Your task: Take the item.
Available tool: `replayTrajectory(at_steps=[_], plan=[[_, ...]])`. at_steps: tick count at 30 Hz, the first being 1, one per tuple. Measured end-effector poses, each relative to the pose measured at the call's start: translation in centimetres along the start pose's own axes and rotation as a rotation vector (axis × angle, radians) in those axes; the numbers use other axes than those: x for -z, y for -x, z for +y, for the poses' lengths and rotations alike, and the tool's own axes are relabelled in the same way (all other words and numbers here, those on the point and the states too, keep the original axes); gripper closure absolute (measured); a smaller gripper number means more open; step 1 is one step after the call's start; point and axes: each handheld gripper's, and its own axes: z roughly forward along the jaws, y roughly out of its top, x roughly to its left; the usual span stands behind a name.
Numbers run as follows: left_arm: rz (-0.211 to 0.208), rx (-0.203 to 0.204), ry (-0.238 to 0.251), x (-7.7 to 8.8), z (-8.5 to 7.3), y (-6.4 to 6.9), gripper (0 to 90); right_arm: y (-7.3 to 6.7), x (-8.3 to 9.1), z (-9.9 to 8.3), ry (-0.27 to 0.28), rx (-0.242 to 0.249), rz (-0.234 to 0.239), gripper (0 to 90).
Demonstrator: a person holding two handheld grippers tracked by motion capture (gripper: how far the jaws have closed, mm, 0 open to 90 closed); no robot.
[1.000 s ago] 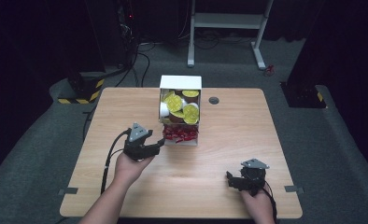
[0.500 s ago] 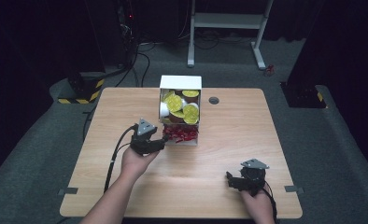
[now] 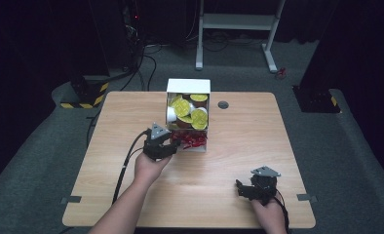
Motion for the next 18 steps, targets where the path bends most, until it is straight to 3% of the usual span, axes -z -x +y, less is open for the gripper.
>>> replayTrajectory(at_steps=[5,8,18], plan=[[-0.003,0.003,0.003,0.26,0.06,-0.15,51.7,-0.01,0.01,-0.01,0.000,0.000,0.001,7.9],[0.013,-0.009,0.023,0.58,0.08,-0.16,59.6,-0.01,0.01,-0.01,0.000,0.000,0.001,8.0],[0.022,-0.030,0.040,0.84,0.04,-0.07,72.9,-0.04,0.06,-0.05,0.000,0.005,0.003,8.0]])
